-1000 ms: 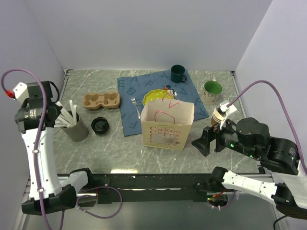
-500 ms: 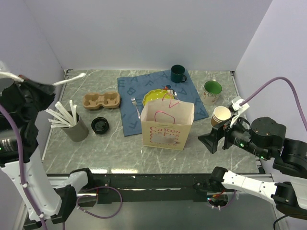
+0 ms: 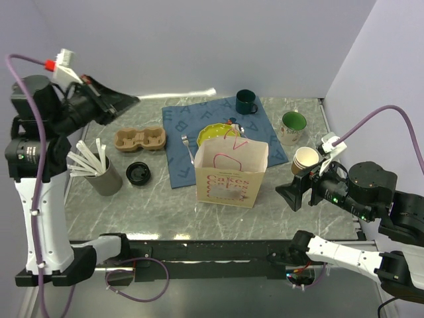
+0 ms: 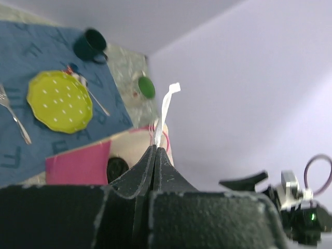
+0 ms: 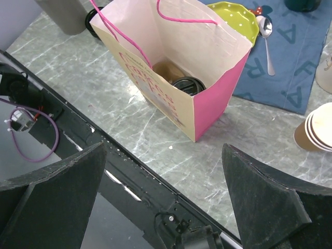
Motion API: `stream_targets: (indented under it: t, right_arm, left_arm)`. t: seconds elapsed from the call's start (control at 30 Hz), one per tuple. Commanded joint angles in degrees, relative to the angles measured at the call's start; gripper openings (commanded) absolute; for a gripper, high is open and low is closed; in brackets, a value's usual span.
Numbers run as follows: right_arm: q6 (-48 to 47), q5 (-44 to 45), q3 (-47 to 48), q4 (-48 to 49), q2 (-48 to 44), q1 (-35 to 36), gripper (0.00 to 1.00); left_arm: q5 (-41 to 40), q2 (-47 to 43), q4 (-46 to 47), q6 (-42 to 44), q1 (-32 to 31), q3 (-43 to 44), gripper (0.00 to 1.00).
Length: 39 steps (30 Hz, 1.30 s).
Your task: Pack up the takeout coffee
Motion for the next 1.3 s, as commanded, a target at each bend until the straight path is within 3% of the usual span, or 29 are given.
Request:
stream_targets:
  t: [0.0, 0.2, 0.4, 0.57, 0.87, 1.1, 1.13, 1.23, 1.27]
  right_arm:
    - [-0.38, 1.55, 0.50, 0.12, 0.94, -0.25, 1.00]
    - [0.59, 1.20, 0.77, -0.41, 1.90, -0.25, 1.00]
    - [2.52, 0.59, 1.47, -0.84, 2.08, -0.16, 1.00]
    - [3.49, 0.67, 1.12, -0.76, 2.08, -0.16, 1.00]
    - [4.81, 1.72, 2.00, -1.63, 2.61, -0.16, 1.00]
    - [6.13, 3.40, 1.73, -2.78, 3.48, -0.16, 1.00]
    - [6.04, 3.57, 2.00, -2.87, 3.66, -0.16, 1.00]
    - [5.95, 4.27, 3.31, -3.04, 4.71, -0.25, 1.00]
    - [5.86, 4.54, 3.67, -3.39, 5.07, -0.16, 1.00]
  left_arm:
    - [1.41, -1.39, -0.33, 3.96, -6.40, -2.51, 0.01]
    - [6.49, -5.96, 5.12, 4.05, -8.09, -14.81, 0.01]
    - [1.14, -5.87, -5.85, 12.05, -8.18, -13.95, 0.01]
    - [3.08, -6.05, -3.32, 12.14, -8.44, -17.99, 0.01]
    - [-2.54, -2.45, -1.30, 13.02, -12.91, -20.28, 0.02]
    - [-7.28, 4.49, -4.36, 16.44, -16.88, -14.92, 0.10]
    - [-7.65, 5.37, -4.54, 16.80, -16.97, -14.31, 0.12]
    - [-7.74, 7.04, -4.11, 17.76, -17.05, -12.29, 0.36]
    - [-7.82, 7.48, -4.11, 18.20, -17.05, -10.80, 0.56]
